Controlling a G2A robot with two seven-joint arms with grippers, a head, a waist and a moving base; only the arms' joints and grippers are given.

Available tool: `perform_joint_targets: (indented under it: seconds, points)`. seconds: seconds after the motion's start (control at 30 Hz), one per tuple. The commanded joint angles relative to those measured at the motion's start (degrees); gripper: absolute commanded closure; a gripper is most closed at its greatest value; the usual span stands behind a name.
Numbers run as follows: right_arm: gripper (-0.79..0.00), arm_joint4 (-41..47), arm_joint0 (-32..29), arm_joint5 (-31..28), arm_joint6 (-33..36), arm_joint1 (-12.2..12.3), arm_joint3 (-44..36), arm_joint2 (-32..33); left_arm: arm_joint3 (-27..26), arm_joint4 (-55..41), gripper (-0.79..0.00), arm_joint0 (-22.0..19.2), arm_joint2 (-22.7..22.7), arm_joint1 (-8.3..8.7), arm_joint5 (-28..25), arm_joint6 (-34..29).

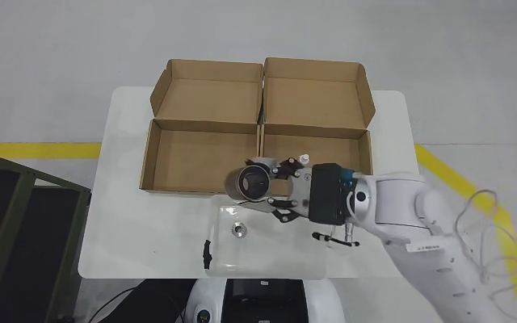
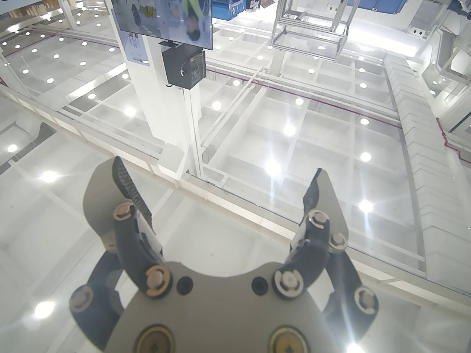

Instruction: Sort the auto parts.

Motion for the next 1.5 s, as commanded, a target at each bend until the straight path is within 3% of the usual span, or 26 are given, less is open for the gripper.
perform_joint_targets:
  seconds: [0.0,0.4,0.9,1.47]
  points:
    - [0.0,-0.02,0.52,0.32,-0.6,-0.09,-0.35,0.03,0.0,0.0,-0.785,0.0,0.0,0.0,0.0,0.0]
    - [0.0,-0.75,0.82,1.66,-6.98,-0.55,-0.05,1.09,0.0,0.0,-0.785,0.0,0.0,0.0,0.0,0.0]
    - [0.0,-0.12,0.57,0.43,-8.34,-0.72,1.6,1.39,0.0,0.0,-0.785,0.0,0.0,0.0,0.0,0.0]
    - [0.0,-5.76,7.24,4.59,0.43,-3.43,12.38,-13.58,0.0,0.0,-0.785,0.0,0.0,0.0,0.0,0.0]
